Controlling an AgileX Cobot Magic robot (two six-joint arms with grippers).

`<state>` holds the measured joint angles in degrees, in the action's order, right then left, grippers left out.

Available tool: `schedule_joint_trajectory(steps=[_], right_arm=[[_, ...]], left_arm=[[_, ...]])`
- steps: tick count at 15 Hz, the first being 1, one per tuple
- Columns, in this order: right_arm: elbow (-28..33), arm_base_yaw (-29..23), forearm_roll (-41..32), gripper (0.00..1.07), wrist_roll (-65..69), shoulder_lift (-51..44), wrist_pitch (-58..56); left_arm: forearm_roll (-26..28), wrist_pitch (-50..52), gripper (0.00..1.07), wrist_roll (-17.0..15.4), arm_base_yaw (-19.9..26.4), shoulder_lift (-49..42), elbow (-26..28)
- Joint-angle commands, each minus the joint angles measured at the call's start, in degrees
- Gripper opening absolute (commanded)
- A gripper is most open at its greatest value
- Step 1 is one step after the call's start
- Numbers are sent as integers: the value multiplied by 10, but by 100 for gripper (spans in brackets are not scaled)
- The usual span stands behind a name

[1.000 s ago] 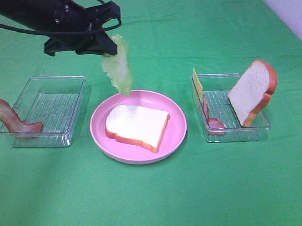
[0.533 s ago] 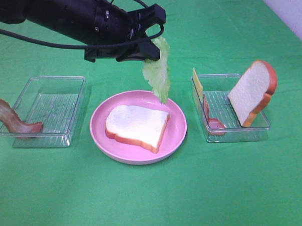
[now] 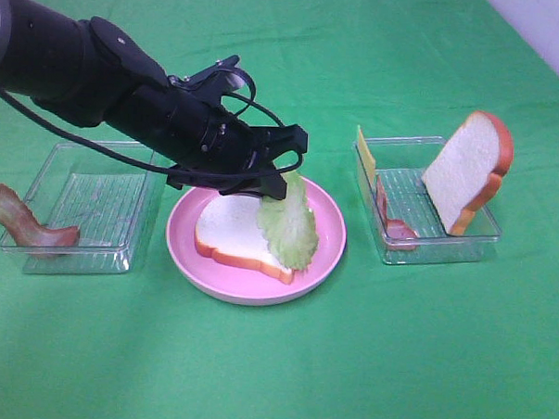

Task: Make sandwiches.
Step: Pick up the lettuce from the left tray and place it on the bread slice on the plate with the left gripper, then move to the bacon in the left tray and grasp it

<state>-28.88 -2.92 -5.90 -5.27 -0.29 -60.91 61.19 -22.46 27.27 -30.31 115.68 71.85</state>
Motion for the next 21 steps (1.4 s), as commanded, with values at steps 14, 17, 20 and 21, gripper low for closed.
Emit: schedule_joint_trajectory(steps=[14,17,20,21], right_arm=[[1,3,-1,80,-9,-8,-1],[1,3,-1,80,-9,-7,-1],[1,3,-1,80,-9,-7,-1],[1,3,-1,80,-9,-7,-1]], left_arm=[[-101,17,67,-43,19,-26,2],[-203,-50,68,-141,70,-81,2],[-347,-172,71,-261,149,-155,2],[-382,-204,71,-281,171,-177,2]])
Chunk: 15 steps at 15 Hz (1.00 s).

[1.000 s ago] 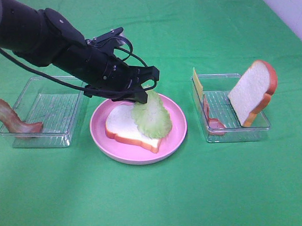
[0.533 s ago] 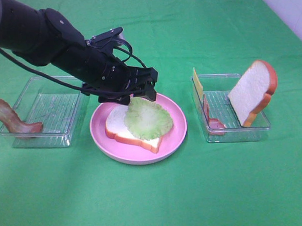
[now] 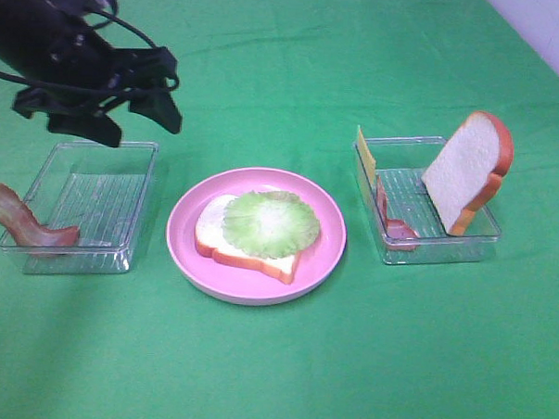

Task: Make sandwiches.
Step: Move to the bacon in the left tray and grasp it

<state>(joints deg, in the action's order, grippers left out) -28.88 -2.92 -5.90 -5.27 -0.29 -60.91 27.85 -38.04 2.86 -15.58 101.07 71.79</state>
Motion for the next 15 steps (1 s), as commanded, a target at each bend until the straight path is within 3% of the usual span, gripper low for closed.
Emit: schedule_joint_trajectory(steps=[1,6,8,15], right_arm=[[1,3,-1,80,-9,-7,-1],[1,3,-1,80,-9,-7,-1],[1,3,-1,80,-9,-7,-1],[1,3,-1,80,-9,-7,-1]], left_arm=[[-88,-80,71,-55,38,-46,2],[-242,-198,71,-100,71,-61,2],[-296,-192,71,-159,71,-38,2],[-313,-165,71,-199,71,60,2]])
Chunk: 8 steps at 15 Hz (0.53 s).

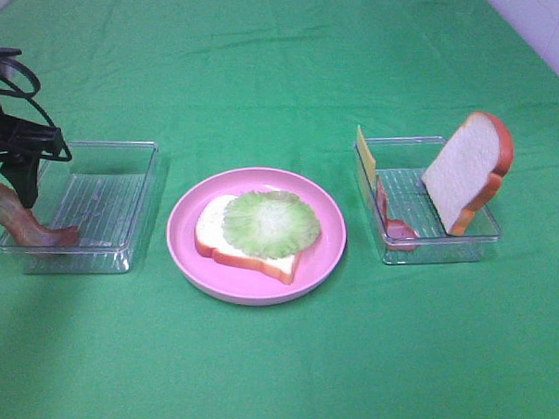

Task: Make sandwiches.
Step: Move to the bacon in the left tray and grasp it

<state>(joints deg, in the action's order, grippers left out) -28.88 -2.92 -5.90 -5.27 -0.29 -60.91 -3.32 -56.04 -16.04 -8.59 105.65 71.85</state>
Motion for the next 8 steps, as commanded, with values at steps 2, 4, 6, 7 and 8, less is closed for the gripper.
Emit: schedule_joint_trajectory(steps=[2,4,6,7,8], right_arm=[[1,3,-1,80,-9,-7,-1],[1,3,-1,80,-9,-7,-1],[1,3,-1,80,-9,-7,-1],[1,3,-1,80,-9,-7,-1],[1,3,-1,80,-9,-7,-1]], left_arm=[[-1,30,68,-20,1,22,2],[-1,41,59,-21,1,25,2],[1,42,46,-21,1,25,2],[2,42,40,-21,1,25,2],[2,42,33,-21,1,25,2]])
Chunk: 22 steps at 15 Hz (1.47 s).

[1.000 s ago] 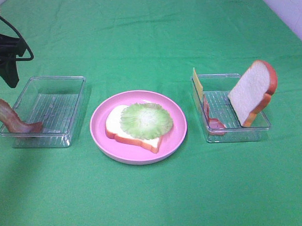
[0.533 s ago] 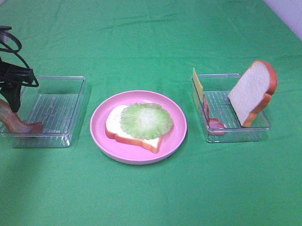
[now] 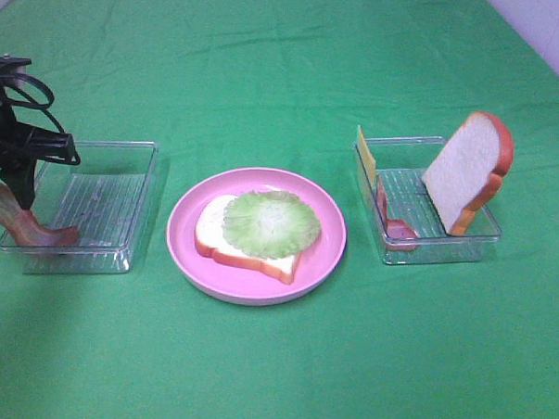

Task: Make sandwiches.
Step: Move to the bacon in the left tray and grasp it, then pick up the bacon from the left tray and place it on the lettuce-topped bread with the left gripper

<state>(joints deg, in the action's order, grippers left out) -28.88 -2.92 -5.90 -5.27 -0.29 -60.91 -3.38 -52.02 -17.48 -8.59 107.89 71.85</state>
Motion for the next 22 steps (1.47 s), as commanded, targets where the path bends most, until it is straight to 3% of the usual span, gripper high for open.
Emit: schedule_joint_trajectory(steps=[1,4,6,7,11,13,15,16,18,20,22], right_arm=[[1,3,-1,80,-9,-7,-1],[1,3,-1,80,-9,-7,-1],[1,3,-1,80,-9,-7,-1],[1,3,-1,80,-9,-7,-1],[1,3,-1,80,-9,-7,-1],[1,3,-1,80,-9,-7,-1],[1,3,-1,80,-9,-7,-1],[1,3,-1,80,-9,-7,-1],[1,3,-1,80,-9,-7,-1],[1,3,-1,80,-9,-7,-1],[1,3,-1,80,-9,-7,-1]], left_arm=[[3,2,28,-6,1,2,2],[3,5,20,-6,1,2,2],[3,5,3,-6,1,2,2],[3,5,0,-6,1,2,2],[16,5,0,-1,1,-14,7],[62,5,0,24,1,-40,27],[155,7,0,78,1,-66,53],[269,20,0,139,-1,-81,68],[430,30,0,252,-9,-80,77],[570,40,0,351,-36,-75,77],[668,40,0,420,-74,-50,77]])
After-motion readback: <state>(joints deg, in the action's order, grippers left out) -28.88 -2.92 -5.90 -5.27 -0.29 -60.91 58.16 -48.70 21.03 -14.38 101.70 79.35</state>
